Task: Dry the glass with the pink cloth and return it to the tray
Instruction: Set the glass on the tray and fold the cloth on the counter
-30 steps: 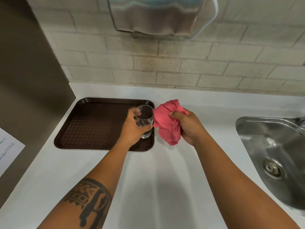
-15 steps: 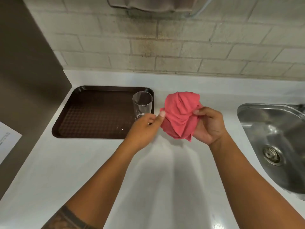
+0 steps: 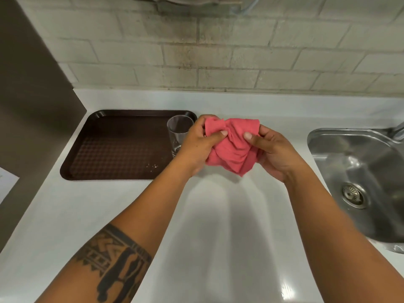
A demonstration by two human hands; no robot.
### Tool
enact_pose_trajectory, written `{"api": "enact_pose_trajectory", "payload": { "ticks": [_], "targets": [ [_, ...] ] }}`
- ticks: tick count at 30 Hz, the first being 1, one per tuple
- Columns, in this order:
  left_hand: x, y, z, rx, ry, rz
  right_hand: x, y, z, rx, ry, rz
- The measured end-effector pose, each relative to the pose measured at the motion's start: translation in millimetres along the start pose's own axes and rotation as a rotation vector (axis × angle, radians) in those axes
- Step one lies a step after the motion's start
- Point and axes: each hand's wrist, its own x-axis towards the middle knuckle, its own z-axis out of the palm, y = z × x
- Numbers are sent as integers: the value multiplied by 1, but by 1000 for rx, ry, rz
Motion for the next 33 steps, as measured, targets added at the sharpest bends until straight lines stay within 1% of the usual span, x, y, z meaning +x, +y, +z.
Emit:
{"api": "enact_pose_trajectory", "payload": {
  "ticks": [1, 3, 6, 8, 9, 10, 13, 15, 18, 22, 23, 24, 25, 26, 27, 30, 33],
  "targets": [
    [1, 4, 0, 141, 18, 42, 0, 1, 0, -63, 57, -7],
    [3, 11, 0, 346, 51, 79, 1, 3, -2, -82, 135, -5],
    [9, 19, 1, 543, 99, 147, 7, 4, -3, -94, 181, -11],
    [13, 18, 6, 695, 90, 152, 15, 9, -2, -128, 201, 10],
    [15, 13, 9, 788, 63, 135, 20, 13, -2, -183, 226, 41],
    [16, 6, 14, 902, 20, 103, 25, 19, -2, -289, 262, 89],
    [3, -30, 26, 1345, -113, -21, 28, 40, -6, -778, 331, 240],
    [-10, -54, 31, 1564, -173, -34, 18, 55, -4, -962, 355, 208],
    [-16, -78, 32, 1681, -217, -41, 3, 72, 6, -1053, 336, 46],
    [-9, -94, 13, 1829, -287, 4, -15, 90, 25, -1264, 177, -220],
    [-8, -98, 7, 1867, -310, 3, -16, 98, 27, -1324, 147, -259],
    [-8, -101, 3, 1895, -327, -2, -16, 105, 29, -1363, 96, -211],
    [-8, -104, 0, 1915, -335, -4, -15, 113, 30, -1400, 48, -110],
    [-8, -108, -1, 1930, -331, 0, -13, 123, 29, -1442, 22, -13],
    [-7, -110, -1, 1942, -317, 6, -9, 130, 28, -1484, 25, 27],
    [4, -115, 0, 1950, -277, 6, 5, 138, 28, -1527, 25, 17],
    [20, -112, 2, 1970, -245, -16, 25, 135, 27, -1546, 9, 45]
  ]
}}
